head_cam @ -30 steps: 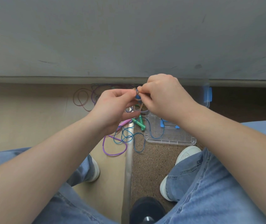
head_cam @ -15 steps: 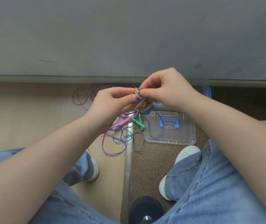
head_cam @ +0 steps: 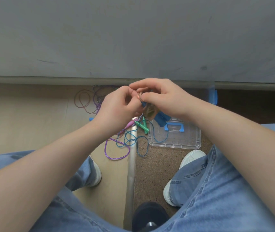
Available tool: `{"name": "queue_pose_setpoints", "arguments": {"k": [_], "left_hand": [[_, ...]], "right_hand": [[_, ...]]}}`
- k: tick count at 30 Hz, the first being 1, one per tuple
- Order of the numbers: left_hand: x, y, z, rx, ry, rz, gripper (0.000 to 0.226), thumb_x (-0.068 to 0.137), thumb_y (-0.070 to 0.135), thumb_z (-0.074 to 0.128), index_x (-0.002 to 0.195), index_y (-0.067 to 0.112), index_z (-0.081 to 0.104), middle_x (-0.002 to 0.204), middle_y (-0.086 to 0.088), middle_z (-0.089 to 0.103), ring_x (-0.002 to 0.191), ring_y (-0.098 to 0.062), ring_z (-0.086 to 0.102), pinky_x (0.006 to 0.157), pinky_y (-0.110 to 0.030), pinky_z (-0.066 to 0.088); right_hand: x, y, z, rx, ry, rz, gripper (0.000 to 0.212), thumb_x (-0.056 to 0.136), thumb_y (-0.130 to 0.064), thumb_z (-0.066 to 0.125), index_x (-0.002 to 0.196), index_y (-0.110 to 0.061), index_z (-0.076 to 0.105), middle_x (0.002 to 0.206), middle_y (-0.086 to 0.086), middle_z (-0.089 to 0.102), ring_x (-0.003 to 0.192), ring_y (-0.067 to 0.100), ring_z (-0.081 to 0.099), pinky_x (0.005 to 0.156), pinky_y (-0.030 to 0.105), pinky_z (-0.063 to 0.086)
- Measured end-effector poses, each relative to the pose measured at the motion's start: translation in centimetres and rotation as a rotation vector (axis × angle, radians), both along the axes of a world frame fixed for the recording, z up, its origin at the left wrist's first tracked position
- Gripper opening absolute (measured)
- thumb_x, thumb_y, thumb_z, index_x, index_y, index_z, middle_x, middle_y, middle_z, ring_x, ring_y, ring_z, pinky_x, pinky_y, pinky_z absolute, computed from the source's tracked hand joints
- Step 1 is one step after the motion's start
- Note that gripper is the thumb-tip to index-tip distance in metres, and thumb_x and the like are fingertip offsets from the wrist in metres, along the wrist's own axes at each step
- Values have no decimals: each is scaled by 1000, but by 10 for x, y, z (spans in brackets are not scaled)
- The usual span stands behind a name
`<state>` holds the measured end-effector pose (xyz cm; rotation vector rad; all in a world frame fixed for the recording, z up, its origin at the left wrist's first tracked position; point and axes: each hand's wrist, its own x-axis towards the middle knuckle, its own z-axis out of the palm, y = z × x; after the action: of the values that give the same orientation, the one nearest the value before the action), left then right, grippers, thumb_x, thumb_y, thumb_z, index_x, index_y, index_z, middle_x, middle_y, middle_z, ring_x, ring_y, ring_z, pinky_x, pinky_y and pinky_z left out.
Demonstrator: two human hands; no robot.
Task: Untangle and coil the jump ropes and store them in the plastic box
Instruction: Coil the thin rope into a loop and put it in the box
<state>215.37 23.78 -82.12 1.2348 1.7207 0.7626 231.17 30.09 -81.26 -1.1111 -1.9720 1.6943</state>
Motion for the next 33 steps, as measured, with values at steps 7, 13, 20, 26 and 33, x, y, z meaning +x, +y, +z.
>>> {"name": "queue_pose_setpoints", "arguments": {"k": [7, 13, 20, 26, 33], "left_hand": [[-4, 3, 8, 195, 394, -125, 9, 81, 29, 61, 77, 26, 54, 70, 11, 55, 62, -2, 49, 59, -19, 36], [8, -6, 7, 13, -130, 5, 7, 96, 11, 48, 90, 8, 52, 62, 2, 68, 56, -18, 70, 60, -29, 55], [15, -6, 3, 10, -224, 125, 22, 84, 29, 55, 94, 10, 60, 62, 4, 64, 54, -17, 63, 61, -45, 60], [-10, 1, 5, 349, 465, -161, 8, 79, 24, 53, 83, 25, 46, 66, 7, 53, 62, -19, 48, 59, -33, 41], [-2, 1, 15, 256, -25, -88, 10, 75, 16, 50, 73, 25, 54, 74, -2, 58, 64, -17, 48, 60, -31, 43]], "right_hand": [[0, 5, 6, 52, -40, -96, 15, 87, -5, 64, 83, -18, 69, 73, -3, 66, 64, 4, 57, 62, 22, 48], [-1, 0, 6, -4, 155, -197, 17, 88, -21, 76, 80, -14, 63, 70, -2, 64, 64, 9, 53, 59, 22, 44], [-4, -4, 2, -231, 290, -226, 22, 76, -18, 80, 85, -12, 61, 78, 9, 59, 67, 17, 56, 59, 26, 49], [2, -3, 9, -370, 302, -64, 23, 71, 1, 71, 78, -14, 56, 71, 8, 52, 56, 15, 52, 53, 24, 46], [6, 2, 6, -419, 352, -110, 22, 68, 5, 59, 76, -13, 50, 68, 9, 48, 55, 18, 49, 54, 28, 37]]}}
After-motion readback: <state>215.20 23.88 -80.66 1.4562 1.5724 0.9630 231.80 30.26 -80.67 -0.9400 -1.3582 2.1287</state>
